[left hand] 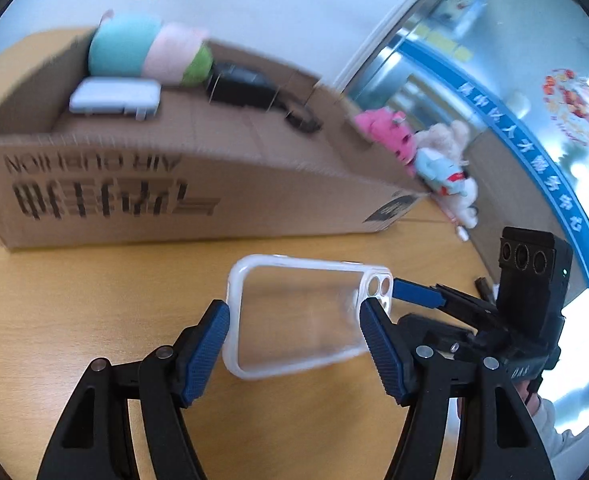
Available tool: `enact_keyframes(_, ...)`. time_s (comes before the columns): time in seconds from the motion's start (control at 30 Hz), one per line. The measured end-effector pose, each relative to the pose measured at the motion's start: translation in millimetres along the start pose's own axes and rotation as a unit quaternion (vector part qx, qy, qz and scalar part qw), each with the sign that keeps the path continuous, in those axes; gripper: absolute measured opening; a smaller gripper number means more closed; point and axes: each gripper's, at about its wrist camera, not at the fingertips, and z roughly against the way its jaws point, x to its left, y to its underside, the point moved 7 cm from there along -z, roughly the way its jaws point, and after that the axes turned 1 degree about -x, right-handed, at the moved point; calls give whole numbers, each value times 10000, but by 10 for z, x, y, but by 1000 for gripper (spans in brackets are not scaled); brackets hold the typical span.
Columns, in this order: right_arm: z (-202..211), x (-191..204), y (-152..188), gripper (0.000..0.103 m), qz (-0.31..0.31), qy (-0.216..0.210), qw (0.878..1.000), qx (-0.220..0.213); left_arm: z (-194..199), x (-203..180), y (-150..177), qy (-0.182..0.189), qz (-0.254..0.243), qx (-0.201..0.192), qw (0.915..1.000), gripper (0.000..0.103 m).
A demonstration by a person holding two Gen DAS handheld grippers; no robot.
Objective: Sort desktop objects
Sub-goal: 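Close both grippers on the phone case rim and lift it, then carry the phone case into the box and release it beside the power bank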
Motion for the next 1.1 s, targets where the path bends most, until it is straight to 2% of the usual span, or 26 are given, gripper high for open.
enact_keyframes(0.13,297,207,23,82,388,-379,9982,-264,316,-92,74,275,-124,-270,9992,66)
enact_keyframes(0.2,356,243,81,82,440,-438,9978,-249,388,-59,149,277,-67,-284,9992,66)
enact_keyframes(0.33,239,74,163,81,347,65,9994,-1,311,156,237,15,366,-97,9993,66)
enact_keyframes(0.4,101,-52,174,76,275,413,9986,184,205,259,262,-171,545,85,9983,64)
enact_keyframes(0.43,53,-89,178,69,322,581,9975,233,166,295,273,-242,580,135,9979,61)
enact_keyframes(0.47,3,-117,187,62,395,745,9960,295,105,333,277,-303,636,203,9973,54)
enact_keyframes(0.5,-56,-143,199,59,462,909,9940,386,57,349,276,-315,661,248,9970,50)
enact_keyframes(0.57,-137,-186,229,42,574,1178,9899,543,-52,353,275,-264,679,352,9967,31)
enact_keyframes(0.63,-206,-213,267,29,729,1430,9848,667,-151,361,293,-66,801,441,9958,26)
enact_keyframes(0.77,-167,-249,296,20,901,1687,9797,601,-170,380,305,-310,637,406,9967,6)
enact_keyframes(0.93,-79,-291,306,10,770,1818,9789,521,-154,221,324,-399,313,414,9979,2)
enact_keyframes(1.0,43,-284,250,10,704,1834,9799,339,-116,120,254,-361,233,276,9987,2)
enact_keyframes(1.1,300,-208,47,10,775,1885,9790,-72,41,-105,6,-274,-3,-140,9995,2)
